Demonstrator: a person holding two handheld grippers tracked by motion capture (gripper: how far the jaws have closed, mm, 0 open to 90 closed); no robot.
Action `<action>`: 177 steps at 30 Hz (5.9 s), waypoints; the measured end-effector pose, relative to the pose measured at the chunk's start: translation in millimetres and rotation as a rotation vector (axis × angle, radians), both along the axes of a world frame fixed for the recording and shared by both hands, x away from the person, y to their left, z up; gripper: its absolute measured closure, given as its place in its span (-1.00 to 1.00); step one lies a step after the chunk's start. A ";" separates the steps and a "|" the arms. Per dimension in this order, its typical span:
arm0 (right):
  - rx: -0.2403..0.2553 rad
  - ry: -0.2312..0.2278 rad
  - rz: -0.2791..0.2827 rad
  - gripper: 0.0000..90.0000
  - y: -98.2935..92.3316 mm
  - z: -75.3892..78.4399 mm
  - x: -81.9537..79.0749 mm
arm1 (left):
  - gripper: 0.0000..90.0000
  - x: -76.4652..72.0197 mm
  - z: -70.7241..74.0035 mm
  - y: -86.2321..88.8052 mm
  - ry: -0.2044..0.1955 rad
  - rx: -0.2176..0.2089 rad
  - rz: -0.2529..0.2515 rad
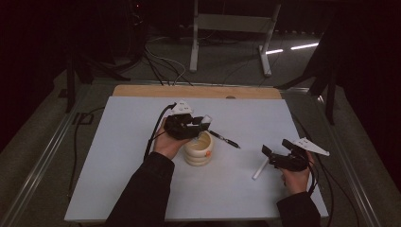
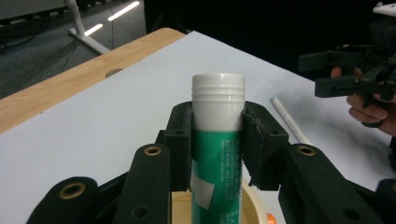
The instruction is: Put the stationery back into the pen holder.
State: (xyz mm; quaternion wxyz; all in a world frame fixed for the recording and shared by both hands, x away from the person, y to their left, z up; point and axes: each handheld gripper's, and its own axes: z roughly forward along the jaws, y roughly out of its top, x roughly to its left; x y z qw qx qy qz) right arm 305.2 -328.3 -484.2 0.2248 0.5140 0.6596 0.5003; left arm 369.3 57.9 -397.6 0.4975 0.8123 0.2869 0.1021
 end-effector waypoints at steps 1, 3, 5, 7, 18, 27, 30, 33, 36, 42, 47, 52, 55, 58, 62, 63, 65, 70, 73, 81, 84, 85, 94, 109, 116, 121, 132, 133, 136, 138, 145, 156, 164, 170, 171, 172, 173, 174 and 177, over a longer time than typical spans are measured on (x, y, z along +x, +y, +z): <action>0.000 -0.001 0.000 -1.00 0.0 0.0 0.0 | 0.47 0.2 -1.1 -0.7 0.001 0.004 0.000; -0.002 -0.002 0.001 -1.00 -0.2 0.0 0.1 | 0.47 0.8 -3.4 -1.9 0.005 0.008 -0.001; -0.003 -0.003 0.001 -1.00 -0.2 -0.1 0.2 | 0.47 1.0 -4.8 -2.5 0.005 0.011 -0.001; -0.001 -0.002 0.001 -1.00 0.0 -0.1 0.3 | 0.47 1.5 -6.6 -3.0 0.007 0.019 -0.003; -0.001 0.001 0.001 -1.00 0.7 -0.1 0.1 | 0.46 2.6 -18.4 -5.8 0.027 0.040 0.000; -0.002 0.002 0.002 -1.00 1.1 -0.2 0.0 | 0.46 1.9 -24.9 -8.2 0.041 0.057 -0.009; -0.001 0.002 0.002 -1.00 1.0 -0.2 0.0 | 0.46 1.3 -26.9 -8.6 0.045 0.064 -0.013; -0.002 0.002 0.003 -1.00 1.0 -0.3 0.0 | 0.46 1.0 -28.6 -8.6 0.051 0.068 -0.013; -0.001 0.002 0.003 -1.00 1.0 -0.2 0.0 | 0.46 0.5 -30.8 -8.4 0.054 0.077 -0.015; -0.002 0.002 0.003 -1.00 1.1 -0.3 0.0 | 0.46 -0.3 -34.6 -7.2 0.066 0.087 -0.016; -0.001 0.003 0.005 -1.00 1.4 -0.5 0.2 | 0.45 -1.3 -37.5 -5.8 0.074 0.096 -0.016; -0.001 0.002 0.005 -1.00 1.5 -0.6 0.2 | 0.45 -2.2 -40.4 -4.5 0.081 0.104 -0.017; 0.000 0.004 0.005 -1.00 1.5 -0.6 0.2 | 0.45 -3.2 -42.6 -3.8 0.089 0.109 -0.018; -0.001 0.004 0.005 -1.00 1.4 -0.6 0.3 | 0.45 -3.8 -43.9 -3.2 0.093 0.110 -0.018; 0.000 0.004 0.006 -1.00 1.6 -0.6 0.2 | 0.45 -4.8 -46.6 -2.6 0.101 0.119 -0.020; -0.001 0.004 0.006 -1.00 1.6 -0.6 0.2 | 0.45 -5.1 -46.9 -2.5 0.102 0.118 -0.018; -0.001 0.004 0.005 -1.00 1.3 -0.6 0.3 | 0.45 -5.6 -47.5 -2.0 0.102 0.116 -0.019; -0.001 0.005 0.005 -1.00 1.2 -0.6 0.3 | 0.45 -7.3 -50.4 -2.0 0.109 0.119 -0.020; -0.001 0.005 0.005 -1.00 1.3 -0.7 0.4 | 0.45 -7.5 -52.3 -1.6 0.115 0.124 -0.021; -0.001 0.005 0.005 -1.00 1.1 -0.7 0.3 | 0.45 -8.0 -54.0 -1.8 0.123 0.140 -0.022; -0.001 0.005 0.005 -1.00 1.4 -0.7 0.3 | 0.45 -8.0 -54.3 -2.1 0.125 0.142 -0.023; -0.001 0.005 0.005 -1.00 1.4 -0.6 0.3 | 0.45 -8.0 -54.6 -2.4 0.126 0.144 -0.024; -0.002 0.007 0.005 -1.00 1.5 -0.8 0.3 | 0.42 -8.1 -55.6 -3.2 0.129 0.149 -0.026; -0.002 0.005 0.005 -1.00 1.7 -0.9 0.3 | -0.27 -11.5 -46.5 3.3 0.068 0.101 0.043; -0.002 0.005 0.005 -1.00 1.7 -0.9 0.4 | -0.66 -11.8 -41.6 8.4 0.038 0.096 0.102; -0.002 0.006 0.005 -1.00 1.6 -1.0 0.4 | -0.90 -10.5 -39.2 14.3 0.026 0.097 0.148; -0.002 0.007 0.006 -1.00 1.9 -1.1 0.5 | -1.00 -12.1 -30.4 37.6 -0.021 0.052 0.178; -0.003 0.007 0.006 -1.00 1.9 -1.2 0.5 | -1.00 -12.5 -29.7 40.1 -0.025 0.046 0.178; -0.003 0.009 0.006 -1.00 2.3 -1.3 0.5 | -1.00 -12.7 -28.7 46.8 -0.027 0.039 0.191; -0.005 0.008 0.008 -1.00 2.6 -1.4 0.7 | -1.00 -12.0 -29.7 51.3 -0.021 0.041 0.202; -0.003 0.009 0.007 -1.00 2.3 -1.6 0.6 | -0.99 -11.8 -34.5 68.6 -0.001 0.019 0.226; -0.005 0.013 0.010 -1.00 3.2 -1.9 0.5 | -0.99 -24.0 -38.7 111.8 -0.029 -0.010 0.333; -0.010 0.012 0.012 -1.00 3.9 -2.1 0.3 | -0.99 -40.4 -47.4 135.4 -0.067 0.048 0.376; -0.012 0.013 0.013 -1.00 5.3 -2.3 0.0 | -0.99 -52.6 -51.5 151.4 -0.089 0.043 0.398; -0.011 0.012 0.013 -1.00 5.4 -2.2 -0.2 | -0.99 -56.7 -52.7 158.4 -0.091 0.036 0.404; -0.011 0.010 0.013 -1.00 5.4 -2.1 -0.2 | -0.99 -58.6 -53.4 161.7 -0.094 0.033 0.412; -0.012 0.011 0.013 -1.00 5.4 -2.1 -0.2 | -0.99 -58.6 -53.4 161.7 -0.094 0.033 0.412; -0.012 0.011 0.013 -1.00 5.4 -2.1 -0.2 | -0.99 -60.3 -54.2 165.0 -0.096 0.030 0.419; -0.013 0.010 0.011 -1.00 5.7 -2.3 -0.1 | -0.99 -66.0 -58.6 174.6 -0.097 0.021 0.435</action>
